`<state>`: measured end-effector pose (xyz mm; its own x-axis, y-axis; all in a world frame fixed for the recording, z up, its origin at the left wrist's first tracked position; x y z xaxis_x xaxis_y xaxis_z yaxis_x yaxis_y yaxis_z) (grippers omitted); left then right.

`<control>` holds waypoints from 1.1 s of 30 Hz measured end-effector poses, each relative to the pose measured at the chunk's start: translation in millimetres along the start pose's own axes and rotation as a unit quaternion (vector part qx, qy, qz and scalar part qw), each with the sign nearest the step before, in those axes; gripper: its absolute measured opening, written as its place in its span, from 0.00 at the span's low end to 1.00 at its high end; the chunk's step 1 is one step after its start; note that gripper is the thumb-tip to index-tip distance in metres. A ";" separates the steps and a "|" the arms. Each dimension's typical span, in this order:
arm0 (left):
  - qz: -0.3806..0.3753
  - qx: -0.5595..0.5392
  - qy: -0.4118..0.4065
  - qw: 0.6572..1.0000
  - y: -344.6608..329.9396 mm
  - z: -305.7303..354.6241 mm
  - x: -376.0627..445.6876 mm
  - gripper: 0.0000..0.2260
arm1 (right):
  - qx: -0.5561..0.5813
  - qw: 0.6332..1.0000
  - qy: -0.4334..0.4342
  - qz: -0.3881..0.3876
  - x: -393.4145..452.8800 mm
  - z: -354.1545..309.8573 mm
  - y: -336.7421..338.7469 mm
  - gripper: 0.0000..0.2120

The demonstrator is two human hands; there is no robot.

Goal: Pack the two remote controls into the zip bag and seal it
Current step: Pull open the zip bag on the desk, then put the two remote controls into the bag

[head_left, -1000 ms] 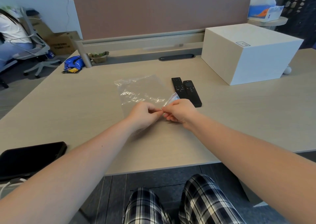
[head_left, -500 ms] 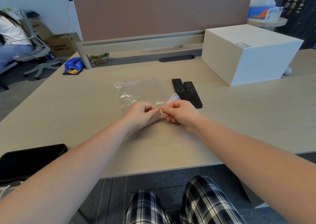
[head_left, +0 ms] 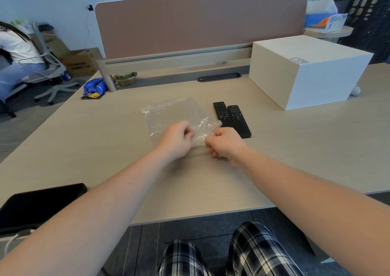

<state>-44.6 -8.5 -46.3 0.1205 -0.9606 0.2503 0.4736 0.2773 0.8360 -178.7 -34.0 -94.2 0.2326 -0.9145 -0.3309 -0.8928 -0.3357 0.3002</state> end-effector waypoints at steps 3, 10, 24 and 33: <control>0.072 0.005 0.043 0.996 31.0 -20.6 2.0 0.03 | 0.002 0.999 -0.022 0.023 0.2 6.7 10.6 0.11; 0.025 0.084 -0.105 0.991 21.0 23.3 -4.7 0.06 | 0.018 0.998 -0.044 0.029 2.1 11.7 13.0 0.10; 0.101 0.083 -0.022 0.991 57.6 -3.7 0.5 0.09 | 0.009 0.998 -0.063 0.016 0.0 20.4 22.5 0.10; 0.129 0.101 -0.104 0.981 77.8 -1.0 -1.5 0.09 | 0.007 0.998 -0.043 0.050 5.8 25.1 38.6 0.07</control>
<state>-7.0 14.4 17.9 0.0234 -0.8396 0.5427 0.2650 0.5286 0.8064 -221.4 -46.7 -107.0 0.1080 -0.9206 -0.3754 -0.9151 -0.2396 0.3244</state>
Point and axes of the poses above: each hand's wrist, its own x-axis towards the middle knuckle, its own y-axis out of the back of the hand, z = x × y, the point moved 10 cm from there along x, towards the middle knuckle, and after that the axes turned 6 degrees about -y, right-handed, at the moved point
